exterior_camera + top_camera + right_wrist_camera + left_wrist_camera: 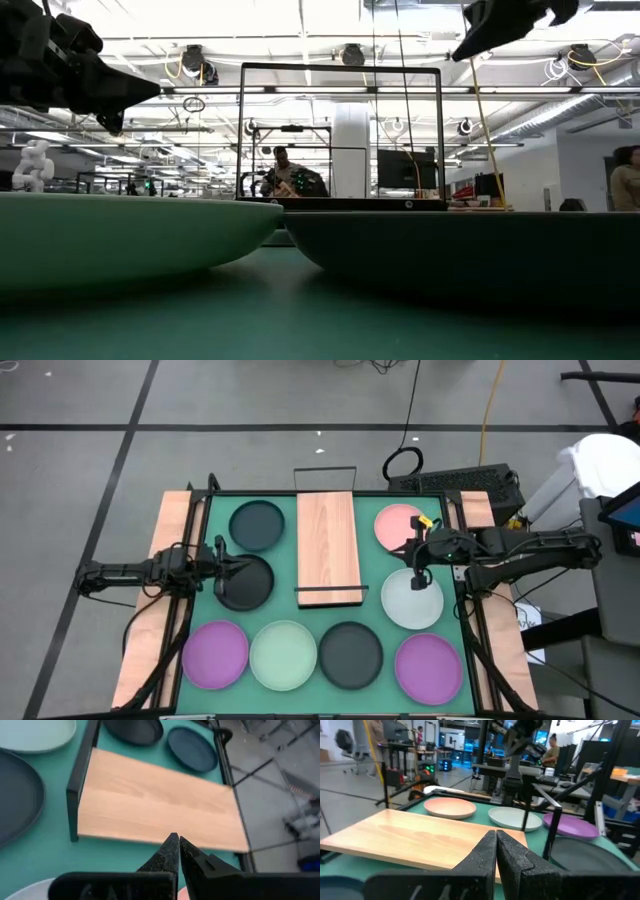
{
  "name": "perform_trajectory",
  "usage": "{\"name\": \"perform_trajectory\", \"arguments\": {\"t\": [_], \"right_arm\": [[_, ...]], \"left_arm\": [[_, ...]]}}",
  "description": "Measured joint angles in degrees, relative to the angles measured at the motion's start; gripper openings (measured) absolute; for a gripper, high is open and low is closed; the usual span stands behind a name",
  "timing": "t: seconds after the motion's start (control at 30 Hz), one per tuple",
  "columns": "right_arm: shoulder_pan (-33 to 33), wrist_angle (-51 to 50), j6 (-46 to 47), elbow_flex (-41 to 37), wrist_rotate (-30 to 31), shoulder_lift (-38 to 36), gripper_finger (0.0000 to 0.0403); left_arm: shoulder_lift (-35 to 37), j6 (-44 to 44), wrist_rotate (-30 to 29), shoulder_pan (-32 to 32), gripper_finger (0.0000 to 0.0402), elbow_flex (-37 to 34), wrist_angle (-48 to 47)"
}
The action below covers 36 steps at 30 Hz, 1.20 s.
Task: Place and stack plates onto a shelf
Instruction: Put the bottom black plate on the shelf
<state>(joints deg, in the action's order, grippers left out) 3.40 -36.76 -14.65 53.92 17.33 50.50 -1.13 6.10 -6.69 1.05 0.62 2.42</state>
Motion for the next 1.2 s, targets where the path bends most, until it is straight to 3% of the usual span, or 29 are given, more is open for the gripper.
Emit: {"name": "perform_trajectory", "arguments": {"t": [0.13,0.33,0.6,0.77,0.93,1.2], "right_arm": [[-0.1,0.5,7.4,0.0,2.6,-0.3,0.0],[-0.8,-0.6,18.0,0.0,3.8,-3.2,0.0],[-0.7,-9.4,38.5,0.0,0.8,-6.5,0.0],[-0.6,-8.1,40.6,0.0,-2.5,-7.0,0.0],[-0.6,-9.1,36.2,0.0,-2.5,-6.5,0.0],[-0.6,-9.0,42.0,0.0,-2.6,-5.9,0.0]], "left_arm": [[0.0,1.4,-3.2,0.0,0.0015,0.0,-0.2],[-2.3,3.1,0.7,-1.0,0.0014,1.9,-1.2],[-12.8,3.1,0.7,-2.1,0.0014,16.0,-2.3],[-21.5,-0.1,0.9,-2.8,0.0014,31.1,-11.6],[-29.0,-4.2,1.2,-3.0,0.0014,43.5,-19.5],[-35.2,-6.0,1.2,-3.0,0.0014,50.7,-20.7]]}}
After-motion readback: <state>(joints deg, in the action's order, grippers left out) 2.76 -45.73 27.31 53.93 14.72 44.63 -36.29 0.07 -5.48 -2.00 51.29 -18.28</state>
